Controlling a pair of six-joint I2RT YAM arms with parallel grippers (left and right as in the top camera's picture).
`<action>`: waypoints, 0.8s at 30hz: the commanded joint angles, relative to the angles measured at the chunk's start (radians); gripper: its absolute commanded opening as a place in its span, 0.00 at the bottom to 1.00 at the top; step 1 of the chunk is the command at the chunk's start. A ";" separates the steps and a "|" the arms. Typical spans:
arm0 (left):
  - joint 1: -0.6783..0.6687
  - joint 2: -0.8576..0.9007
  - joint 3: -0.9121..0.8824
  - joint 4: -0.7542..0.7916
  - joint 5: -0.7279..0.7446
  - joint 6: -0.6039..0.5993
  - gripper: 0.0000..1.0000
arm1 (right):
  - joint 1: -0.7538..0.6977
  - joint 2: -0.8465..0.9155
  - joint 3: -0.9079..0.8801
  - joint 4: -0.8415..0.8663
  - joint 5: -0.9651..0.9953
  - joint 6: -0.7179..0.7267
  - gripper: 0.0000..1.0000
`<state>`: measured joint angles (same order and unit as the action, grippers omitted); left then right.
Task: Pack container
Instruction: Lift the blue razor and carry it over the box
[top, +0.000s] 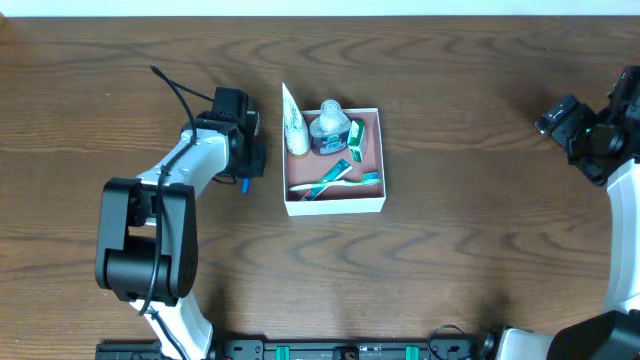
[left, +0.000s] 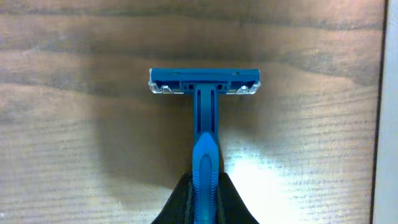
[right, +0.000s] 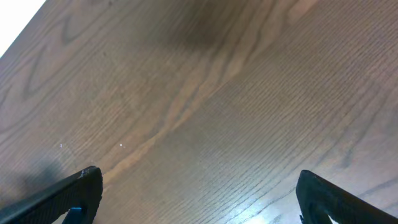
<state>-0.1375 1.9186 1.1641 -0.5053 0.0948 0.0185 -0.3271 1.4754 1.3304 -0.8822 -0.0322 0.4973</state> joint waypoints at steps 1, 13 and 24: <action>0.004 -0.038 0.019 -0.048 -0.001 -0.019 0.06 | -0.005 -0.003 0.010 -0.001 0.006 0.011 0.99; 0.002 -0.476 0.100 -0.141 0.000 -0.019 0.06 | -0.005 -0.003 0.010 -0.001 0.006 0.011 0.99; -0.152 -0.792 0.100 -0.148 0.178 0.325 0.06 | -0.005 -0.003 0.010 -0.001 0.006 0.011 0.99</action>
<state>-0.2398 1.1458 1.2537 -0.6453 0.1818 0.1688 -0.3271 1.4754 1.3304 -0.8822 -0.0322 0.4973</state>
